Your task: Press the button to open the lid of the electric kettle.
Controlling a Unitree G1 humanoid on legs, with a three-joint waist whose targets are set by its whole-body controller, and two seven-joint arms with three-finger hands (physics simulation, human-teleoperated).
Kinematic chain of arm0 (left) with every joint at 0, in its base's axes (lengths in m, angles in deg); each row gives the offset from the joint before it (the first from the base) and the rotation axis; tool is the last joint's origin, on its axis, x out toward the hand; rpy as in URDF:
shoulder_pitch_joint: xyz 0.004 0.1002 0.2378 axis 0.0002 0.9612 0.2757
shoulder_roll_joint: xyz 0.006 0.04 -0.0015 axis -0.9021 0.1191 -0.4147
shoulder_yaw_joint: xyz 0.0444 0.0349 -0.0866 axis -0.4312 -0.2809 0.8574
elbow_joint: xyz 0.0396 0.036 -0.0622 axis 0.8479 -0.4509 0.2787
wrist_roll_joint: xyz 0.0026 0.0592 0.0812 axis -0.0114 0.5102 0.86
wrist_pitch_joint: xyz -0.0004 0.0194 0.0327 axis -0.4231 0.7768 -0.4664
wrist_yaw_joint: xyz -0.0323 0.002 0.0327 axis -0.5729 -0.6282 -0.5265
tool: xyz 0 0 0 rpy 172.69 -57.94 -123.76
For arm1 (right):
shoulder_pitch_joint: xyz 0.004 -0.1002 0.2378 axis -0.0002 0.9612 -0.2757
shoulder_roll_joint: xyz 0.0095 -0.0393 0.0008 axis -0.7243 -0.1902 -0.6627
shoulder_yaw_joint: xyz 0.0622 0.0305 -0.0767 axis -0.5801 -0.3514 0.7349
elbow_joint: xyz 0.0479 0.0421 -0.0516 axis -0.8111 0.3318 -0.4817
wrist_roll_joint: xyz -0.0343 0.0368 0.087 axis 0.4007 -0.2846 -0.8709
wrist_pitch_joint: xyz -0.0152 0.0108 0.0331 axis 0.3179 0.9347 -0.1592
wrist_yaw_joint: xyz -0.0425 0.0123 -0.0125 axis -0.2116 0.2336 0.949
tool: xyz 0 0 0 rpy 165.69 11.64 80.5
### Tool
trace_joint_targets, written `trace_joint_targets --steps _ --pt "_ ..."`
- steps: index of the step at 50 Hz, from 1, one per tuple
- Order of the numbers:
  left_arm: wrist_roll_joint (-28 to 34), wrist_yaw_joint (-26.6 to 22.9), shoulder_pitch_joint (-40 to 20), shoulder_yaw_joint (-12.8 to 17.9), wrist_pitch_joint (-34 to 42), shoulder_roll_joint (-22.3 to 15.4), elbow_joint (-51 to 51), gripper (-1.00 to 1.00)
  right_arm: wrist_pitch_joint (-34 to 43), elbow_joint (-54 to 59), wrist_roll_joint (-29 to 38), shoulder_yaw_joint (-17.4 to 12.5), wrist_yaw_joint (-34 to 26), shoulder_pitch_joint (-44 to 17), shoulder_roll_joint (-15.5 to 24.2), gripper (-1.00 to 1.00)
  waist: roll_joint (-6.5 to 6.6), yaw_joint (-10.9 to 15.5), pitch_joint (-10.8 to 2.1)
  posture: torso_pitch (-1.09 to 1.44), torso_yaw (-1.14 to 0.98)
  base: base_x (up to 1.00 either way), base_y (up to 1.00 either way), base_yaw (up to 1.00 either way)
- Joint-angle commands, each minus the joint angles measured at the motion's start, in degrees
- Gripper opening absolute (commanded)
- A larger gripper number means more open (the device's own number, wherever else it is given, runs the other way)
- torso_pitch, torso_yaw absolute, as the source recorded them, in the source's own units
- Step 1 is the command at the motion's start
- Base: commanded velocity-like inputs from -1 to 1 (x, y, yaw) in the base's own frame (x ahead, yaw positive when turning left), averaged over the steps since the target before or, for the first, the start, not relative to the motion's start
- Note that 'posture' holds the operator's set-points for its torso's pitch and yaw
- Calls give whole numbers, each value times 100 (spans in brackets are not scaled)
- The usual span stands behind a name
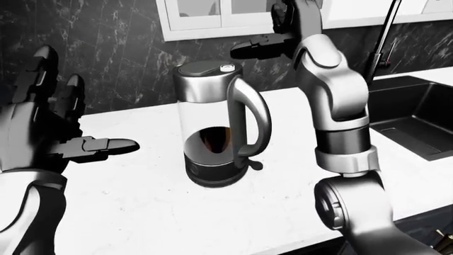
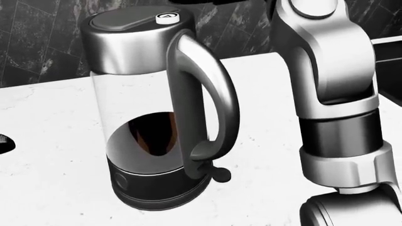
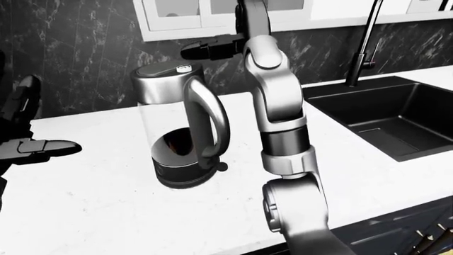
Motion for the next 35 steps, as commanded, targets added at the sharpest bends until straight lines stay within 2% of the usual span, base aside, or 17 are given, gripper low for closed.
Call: trace_joint_targets --steps 1,19,27,35 --pt "-3 15 -138 53 -138 -93 111 100 -148 -151 24 -29 3 -201 31 100 24 0 -55 -40 0 0 0 0" --pt "-44 37 -135 71 -138 -110 117 100 -67 -235 83 -8 -30 -197 -49 100 34 7 -51 -40 0 0 0 0" --pt "-40 22 -114 78 -158 -103 111 100 -158 14 113 -32 304 -278 -74 100 36 3 -54 -40 0 0 0 0" --pt "-25 14 -90 74 -171 -83 120 100 -134 16 208 11 331 -226 -76 100 32 10 -54 -40 0 0 0 0"
